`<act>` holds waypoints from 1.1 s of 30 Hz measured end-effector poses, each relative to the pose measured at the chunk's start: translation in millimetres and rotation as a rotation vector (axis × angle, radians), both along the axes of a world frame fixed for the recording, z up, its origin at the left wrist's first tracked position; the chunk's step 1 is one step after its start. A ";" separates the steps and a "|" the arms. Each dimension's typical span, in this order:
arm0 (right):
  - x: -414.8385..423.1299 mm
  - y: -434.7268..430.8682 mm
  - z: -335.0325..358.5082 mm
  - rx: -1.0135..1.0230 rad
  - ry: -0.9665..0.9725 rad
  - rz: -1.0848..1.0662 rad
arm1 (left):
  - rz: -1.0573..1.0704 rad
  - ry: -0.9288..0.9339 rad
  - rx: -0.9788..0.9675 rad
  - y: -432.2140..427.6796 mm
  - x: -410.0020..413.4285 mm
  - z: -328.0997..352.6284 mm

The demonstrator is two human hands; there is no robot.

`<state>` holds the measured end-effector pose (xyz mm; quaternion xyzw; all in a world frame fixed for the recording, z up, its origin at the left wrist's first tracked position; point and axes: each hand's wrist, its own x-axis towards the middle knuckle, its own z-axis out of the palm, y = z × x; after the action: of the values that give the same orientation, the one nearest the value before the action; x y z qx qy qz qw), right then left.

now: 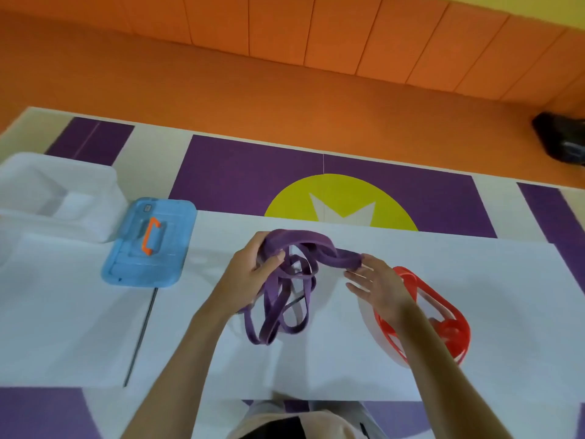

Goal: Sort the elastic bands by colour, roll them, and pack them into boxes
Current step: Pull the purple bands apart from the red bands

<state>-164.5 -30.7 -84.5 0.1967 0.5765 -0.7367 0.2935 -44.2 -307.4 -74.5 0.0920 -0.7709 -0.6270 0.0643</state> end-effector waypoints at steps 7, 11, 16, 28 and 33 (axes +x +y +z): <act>5.8 -31.3 -16.8 0.398 0.185 0.421 | 0.073 0.119 0.164 -22.4 -5.8 51.6; 20.9 -73.4 -47.0 0.576 0.382 0.697 | 0.206 0.187 0.253 -30.9 0.9 68.3; 46.0 -112.0 -83.5 0.653 0.456 0.876 | 0.358 0.222 0.314 -39.6 19.0 85.0; 37.3 -101.2 -111.1 1.093 0.287 0.788 | 0.867 0.279 0.221 -85.7 61.9 89.4; 57.8 -95.2 -135.5 1.009 0.120 0.829 | 0.962 0.239 0.244 -101.0 90.5 74.7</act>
<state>-106.7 -125.9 -220.1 0.0306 0.8948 -0.2113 0.3921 46.3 -408.4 0.2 0.3712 -0.5498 -0.6178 0.4222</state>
